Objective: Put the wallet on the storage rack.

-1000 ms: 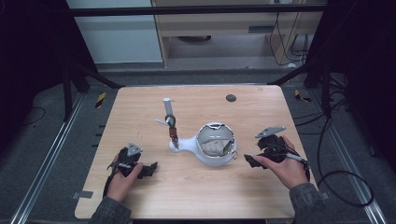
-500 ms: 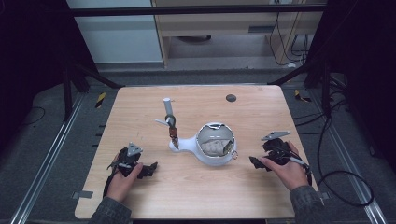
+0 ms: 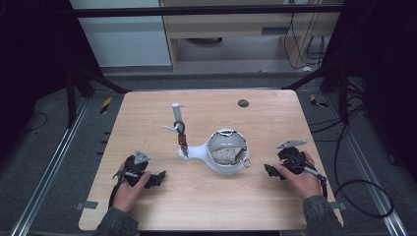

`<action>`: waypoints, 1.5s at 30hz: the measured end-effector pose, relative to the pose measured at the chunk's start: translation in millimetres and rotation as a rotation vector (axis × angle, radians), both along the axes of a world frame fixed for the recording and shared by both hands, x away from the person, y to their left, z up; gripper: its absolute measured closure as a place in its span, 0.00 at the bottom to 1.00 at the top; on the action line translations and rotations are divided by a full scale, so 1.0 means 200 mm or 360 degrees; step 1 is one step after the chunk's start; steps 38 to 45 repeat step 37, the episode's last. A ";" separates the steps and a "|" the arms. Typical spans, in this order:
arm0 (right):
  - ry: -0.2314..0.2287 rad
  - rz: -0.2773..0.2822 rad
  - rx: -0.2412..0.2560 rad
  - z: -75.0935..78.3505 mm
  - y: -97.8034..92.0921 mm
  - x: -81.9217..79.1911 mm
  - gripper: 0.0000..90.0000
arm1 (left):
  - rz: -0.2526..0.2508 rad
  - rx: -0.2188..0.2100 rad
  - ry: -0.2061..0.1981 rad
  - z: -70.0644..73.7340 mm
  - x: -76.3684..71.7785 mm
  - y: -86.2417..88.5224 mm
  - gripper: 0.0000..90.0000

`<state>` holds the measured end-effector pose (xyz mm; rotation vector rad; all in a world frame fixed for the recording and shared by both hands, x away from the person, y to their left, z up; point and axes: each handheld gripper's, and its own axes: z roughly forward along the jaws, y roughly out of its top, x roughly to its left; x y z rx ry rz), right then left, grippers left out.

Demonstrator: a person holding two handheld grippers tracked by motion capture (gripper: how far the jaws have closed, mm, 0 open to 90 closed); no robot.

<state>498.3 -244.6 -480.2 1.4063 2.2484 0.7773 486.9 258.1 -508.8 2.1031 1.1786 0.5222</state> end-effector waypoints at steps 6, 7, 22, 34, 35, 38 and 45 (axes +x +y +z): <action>-0.0037 -0.0051 0.0030 -0.03 -0.02 0.02 0.06 | 0.0000 0.0000 0.0000 0.00 0.00 0.00 0.00; -0.0032 -0.0060 0.0041 -0.03 -0.02 0.03 0.06 | 0.0000 0.0000 0.0000 0.00 0.00 0.00 0.00; -0.0045 -0.0138 0.0072 -0.11 -0.03 0.05 0.06 | 0.0000 0.0000 0.0000 0.00 0.00 0.00 0.00; -0.0176 -0.0210 0.0104 -0.16 0.02 0.06 0.00 | 0.0000 0.0000 0.0000 0.00 0.00 0.00 0.00; -0.0173 -0.0213 0.0109 -0.16 0.02 0.06 0.00 | 0.0000 0.0000 0.0000 0.00 0.00 0.00 0.00; -0.0179 -0.0225 0.0103 -0.16 0.02 0.06 0.00 | -0.0002 0.0003 0.0002 0.00 0.00 0.00 0.00; -0.0179 -0.0225 0.0103 -0.16 0.02 0.06 0.00 | -0.0002 0.0003 0.0002 0.00 0.00 0.00 0.00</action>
